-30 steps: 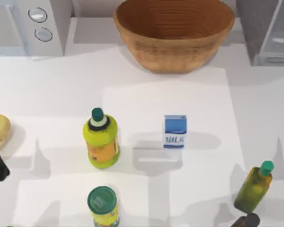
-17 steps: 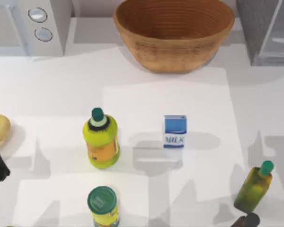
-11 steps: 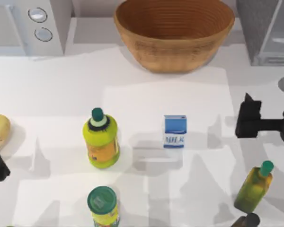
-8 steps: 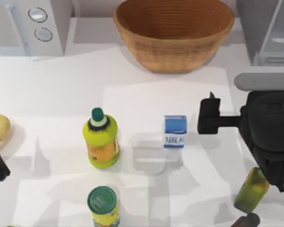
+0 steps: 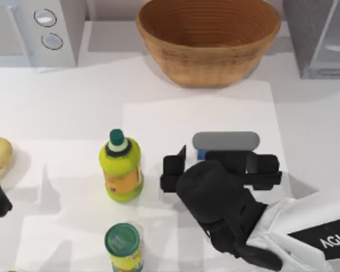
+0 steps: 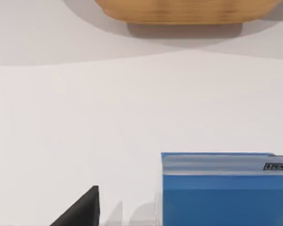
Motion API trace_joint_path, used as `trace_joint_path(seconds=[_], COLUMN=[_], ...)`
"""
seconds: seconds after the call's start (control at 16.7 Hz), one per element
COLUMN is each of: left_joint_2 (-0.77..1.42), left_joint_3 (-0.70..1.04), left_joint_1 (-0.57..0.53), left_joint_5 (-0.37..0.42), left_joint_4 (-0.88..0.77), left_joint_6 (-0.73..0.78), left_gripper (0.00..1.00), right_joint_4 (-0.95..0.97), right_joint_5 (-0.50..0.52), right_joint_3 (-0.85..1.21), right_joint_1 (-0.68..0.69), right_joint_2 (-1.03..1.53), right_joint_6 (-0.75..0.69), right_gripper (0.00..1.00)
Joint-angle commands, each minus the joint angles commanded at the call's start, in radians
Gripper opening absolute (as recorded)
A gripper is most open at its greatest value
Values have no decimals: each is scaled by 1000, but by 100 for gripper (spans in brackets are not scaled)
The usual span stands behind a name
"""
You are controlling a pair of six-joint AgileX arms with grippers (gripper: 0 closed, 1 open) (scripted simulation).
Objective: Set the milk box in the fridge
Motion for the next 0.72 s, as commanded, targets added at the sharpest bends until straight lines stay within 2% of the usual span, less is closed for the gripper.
trace_joint_path(seconds=[0.24, 0.72], left_joint_2=[0, 0], left_joint_3=[0, 0], left_joint_1=[0, 0], left_joint_5=[0, 0], left_joint_4=[0, 0], left_joint_6=[0, 0], left_gripper=[100, 100], right_joint_4=[39, 34], right_joint_5=[50, 32], right_joint_3=[13, 40], right_joint_1=[26, 3], right_joint_2=[104, 104], right_joint_6=[36, 13], right_gripper=[100, 100])
